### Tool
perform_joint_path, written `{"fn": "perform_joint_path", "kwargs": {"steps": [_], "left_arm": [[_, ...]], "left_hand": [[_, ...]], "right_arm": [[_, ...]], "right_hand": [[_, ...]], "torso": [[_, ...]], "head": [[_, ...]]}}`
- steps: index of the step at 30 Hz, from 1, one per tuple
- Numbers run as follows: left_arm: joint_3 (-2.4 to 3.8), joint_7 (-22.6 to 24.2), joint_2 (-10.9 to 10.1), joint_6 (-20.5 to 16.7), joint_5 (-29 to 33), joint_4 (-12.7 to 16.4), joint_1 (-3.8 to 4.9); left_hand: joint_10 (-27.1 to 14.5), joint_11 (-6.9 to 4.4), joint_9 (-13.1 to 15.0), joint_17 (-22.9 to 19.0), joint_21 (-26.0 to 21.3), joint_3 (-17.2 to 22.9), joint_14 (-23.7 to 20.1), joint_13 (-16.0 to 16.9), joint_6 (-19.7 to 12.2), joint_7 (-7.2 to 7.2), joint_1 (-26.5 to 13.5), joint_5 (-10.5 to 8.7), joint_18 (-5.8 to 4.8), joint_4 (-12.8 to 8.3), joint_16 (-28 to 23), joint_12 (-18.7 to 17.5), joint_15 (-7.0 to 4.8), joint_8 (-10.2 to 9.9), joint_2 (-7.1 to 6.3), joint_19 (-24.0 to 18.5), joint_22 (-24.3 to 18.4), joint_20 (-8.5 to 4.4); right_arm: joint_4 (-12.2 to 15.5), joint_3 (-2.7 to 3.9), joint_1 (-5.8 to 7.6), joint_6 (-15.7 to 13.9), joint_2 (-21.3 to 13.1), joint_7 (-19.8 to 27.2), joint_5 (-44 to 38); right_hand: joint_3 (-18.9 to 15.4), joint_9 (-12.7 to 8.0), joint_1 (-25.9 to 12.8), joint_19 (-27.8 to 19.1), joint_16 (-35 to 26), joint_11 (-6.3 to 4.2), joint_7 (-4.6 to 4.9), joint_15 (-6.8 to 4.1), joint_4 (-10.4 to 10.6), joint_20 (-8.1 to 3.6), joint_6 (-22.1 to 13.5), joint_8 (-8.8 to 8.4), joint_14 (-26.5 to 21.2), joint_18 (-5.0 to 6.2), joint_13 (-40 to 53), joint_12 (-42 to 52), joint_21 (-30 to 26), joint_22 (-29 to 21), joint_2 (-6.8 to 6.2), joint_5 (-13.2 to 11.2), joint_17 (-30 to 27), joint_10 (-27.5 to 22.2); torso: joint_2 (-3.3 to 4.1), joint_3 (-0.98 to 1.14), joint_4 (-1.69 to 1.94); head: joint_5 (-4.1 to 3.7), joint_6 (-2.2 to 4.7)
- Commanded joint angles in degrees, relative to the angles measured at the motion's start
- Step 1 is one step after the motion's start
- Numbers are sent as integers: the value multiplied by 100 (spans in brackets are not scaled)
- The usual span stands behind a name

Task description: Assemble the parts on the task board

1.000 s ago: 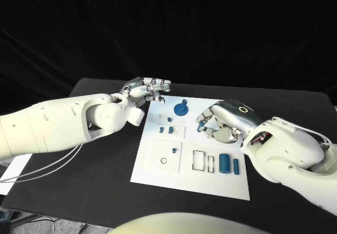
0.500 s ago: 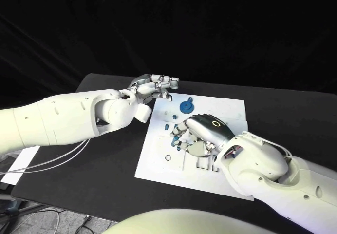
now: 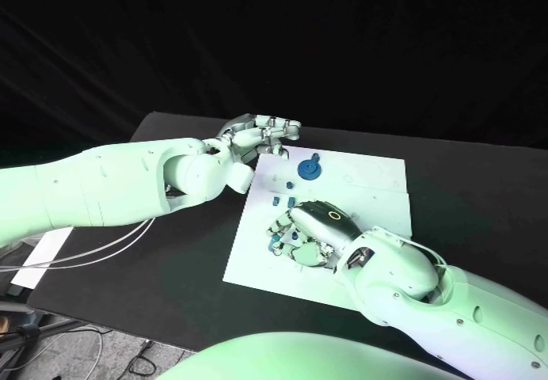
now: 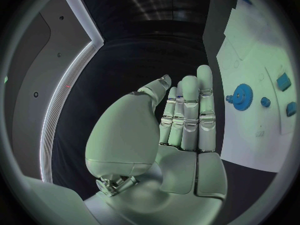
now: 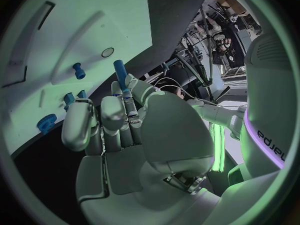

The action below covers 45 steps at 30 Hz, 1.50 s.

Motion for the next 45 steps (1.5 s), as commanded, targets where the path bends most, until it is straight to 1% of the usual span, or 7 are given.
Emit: {"fn": "perform_joint_path", "kwargs": {"steps": [1, 5, 10, 16, 32, 37, 45], "left_arm": [[2, 68, 14, 112, -31, 4, 1], [2, 68, 20, 116, -31, 4, 1], [2, 66, 19, 116, -31, 3, 1], [2, 64, 11, 116, -31, 0, 1], [2, 58, 0, 128, -31, 2, 1], [2, 55, 4, 130, -31, 7, 1], [2, 53, 1, 128, -31, 14, 1]], "left_hand": [[-48, -4, -3, -8, -39, -31, -50, 7, -37, 8, 10, 15, 53, 6, 23, 37, 10, 34, 50, 6, -6, 15], [-48, -4, -3, -8, -39, -31, -50, 7, -37, 8, 10, 15, 53, 6, 23, 37, 10, 34, 50, 6, -6, 15], [-48, -4, -3, -8, -39, -31, -50, 7, -37, 8, 10, 15, 53, 6, 23, 37, 10, 34, 50, 6, -6, 15], [-48, -4, -3, -8, -39, -31, -50, 7, -37, 8, 10, 15, 53, 6, 23, 37, 10, 34, 50, 6, -6, 15], [-48, -4, -3, -8, -39, -31, -50, 7, -37, 8, 10, 15, 53, 6, 23, 37, 10, 34, 50, 6, -6, 15], [-48, -4, -3, -8, -39, -31, -50, 7, -37, 8, 10, 15, 53, 6, 23, 37, 10, 34, 50, 6, -6, 15], [-48, -4, -3, -8, -39, -31, -50, 7, -37, 8, 10, 15, 53, 6, 23, 37, 10, 34, 50, 6, -6, 15]], "right_arm": [[-66, -17, -18, 88, 22, 135, 22], [-135, -40, -28, 139, 41, 125, -7], [-162, -50, -32, 174, 29, 103, -65], [-140, -52, -33, 144, -13, 71, -152], [-97, -50, -33, 151, -63, -46, -346], [-147, -51, -30, 331, -10, -137, -506], [-188, -56, -27, 558, 34, -228, -753]], "right_hand": [[26, 7, 53, 18, 29, -48, 19, -8, 1, 22, 20, -6, 92, 32, 4, -2, 13, -7, 1, 19, 5, 95], [26, 7, 53, 18, 29, -48, 19, -8, 1, 22, 20, -6, 92, 32, 4, -2, 13, -7, 1, 19, 5, 95], [29, 7, 53, 19, 35, -45, 23, -6, -2, 23, 17, -9, 92, 31, 5, -7, 16, -3, 1, 24, 12, 94], [29, 7, 53, 19, 35, -45, 23, -6, -2, 23, 17, -9, 92, 31, 5, -7, 16, -3, 1, 24, 12, 94], [31, 7, 52, 21, 43, -43, 25, -4, -4, 24, 18, -10, 93, 30, 5, -11, 18, 1, 2, 26, 20, 96], [29, 8, 47, 17, 38, -39, 28, 0, -11, 27, 15, -16, 91, 32, 6, -22, 13, -9, -11, 26, 10, 94], [27, 8, 42, 15, 40, -37, 28, 2, -14, 29, 11, -20, 90, 32, 7, -28, 12, -11, -20, 24, 9, 93]], "torso": [[-7, -2, -9], [-8, 1, -14], [-7, 1, -9], [-5, 6, -6], [-2, 4, -11], [-10, -8, -7], [-11, -5, -6]], "head": [[31, -22], [36, -32], [31, -45], [32, -57], [46, -92], [31, -103], [29, -105]]}}
